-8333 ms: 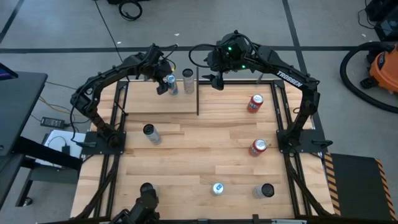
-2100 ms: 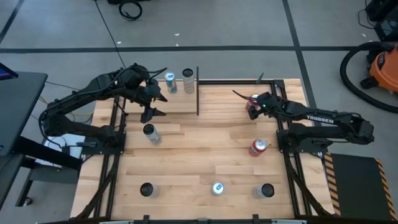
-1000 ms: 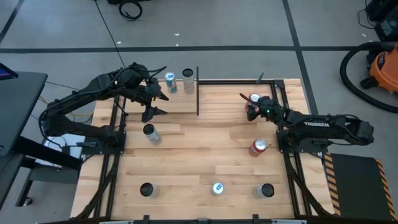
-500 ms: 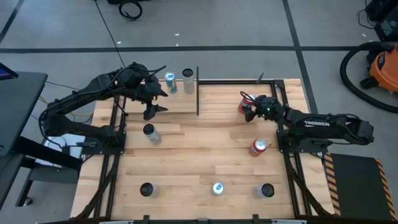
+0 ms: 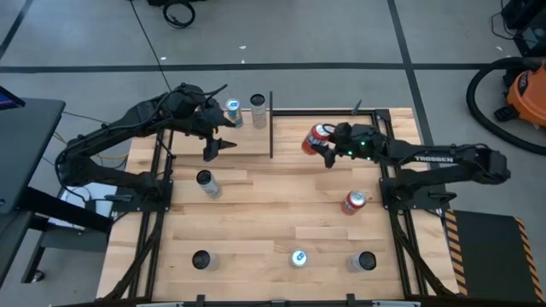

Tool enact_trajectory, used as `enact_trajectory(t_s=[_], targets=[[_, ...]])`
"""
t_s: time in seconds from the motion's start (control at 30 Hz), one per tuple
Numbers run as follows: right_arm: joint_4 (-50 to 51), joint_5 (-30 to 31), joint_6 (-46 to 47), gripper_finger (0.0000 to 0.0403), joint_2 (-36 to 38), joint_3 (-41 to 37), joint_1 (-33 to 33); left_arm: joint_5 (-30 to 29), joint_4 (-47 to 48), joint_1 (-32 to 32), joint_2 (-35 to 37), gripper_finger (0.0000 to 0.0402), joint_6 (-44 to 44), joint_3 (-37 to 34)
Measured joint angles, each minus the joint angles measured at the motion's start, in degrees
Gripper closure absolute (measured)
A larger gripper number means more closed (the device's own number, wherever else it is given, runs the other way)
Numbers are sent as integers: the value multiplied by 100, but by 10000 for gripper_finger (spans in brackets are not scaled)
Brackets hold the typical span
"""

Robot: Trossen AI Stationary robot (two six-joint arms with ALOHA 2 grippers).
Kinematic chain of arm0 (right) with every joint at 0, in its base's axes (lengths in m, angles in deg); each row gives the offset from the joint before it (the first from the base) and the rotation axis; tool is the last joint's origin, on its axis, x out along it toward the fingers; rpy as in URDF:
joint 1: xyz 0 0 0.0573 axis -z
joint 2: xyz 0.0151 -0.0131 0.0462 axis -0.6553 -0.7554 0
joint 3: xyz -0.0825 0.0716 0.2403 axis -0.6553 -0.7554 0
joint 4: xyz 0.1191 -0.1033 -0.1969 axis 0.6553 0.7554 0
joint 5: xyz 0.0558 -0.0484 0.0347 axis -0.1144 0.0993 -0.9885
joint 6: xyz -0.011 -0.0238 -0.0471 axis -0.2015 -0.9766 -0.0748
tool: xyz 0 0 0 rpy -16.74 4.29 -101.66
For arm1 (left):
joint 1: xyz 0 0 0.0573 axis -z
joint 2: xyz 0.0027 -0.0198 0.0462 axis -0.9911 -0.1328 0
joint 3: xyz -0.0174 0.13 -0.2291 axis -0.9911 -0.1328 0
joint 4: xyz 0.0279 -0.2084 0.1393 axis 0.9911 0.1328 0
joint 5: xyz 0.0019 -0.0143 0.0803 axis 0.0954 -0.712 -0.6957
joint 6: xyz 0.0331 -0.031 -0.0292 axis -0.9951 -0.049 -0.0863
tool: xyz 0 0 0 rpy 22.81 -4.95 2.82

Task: Place canned beverage on shelf
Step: Put the top orange soda can on the shelf

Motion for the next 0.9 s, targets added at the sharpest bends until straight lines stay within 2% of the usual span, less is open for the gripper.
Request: enact_trajectory(t_s=[0.2,0.43,0.7,0.9], targets=[[31,8,-208,113,-823,625,-235,-3,8,-4,-7,88,-189,-1],[37,-2,-446,113,-1422,1125,-270,-6,137,45,-36,88,-445,-1],[212,-627,-660,113,-2012,1662,-464,-49,231,203,-700,88,-259,5],[511,-799,-983,113,-2461,2153,-730,-56,253,203,-1241,88,-292,3]])
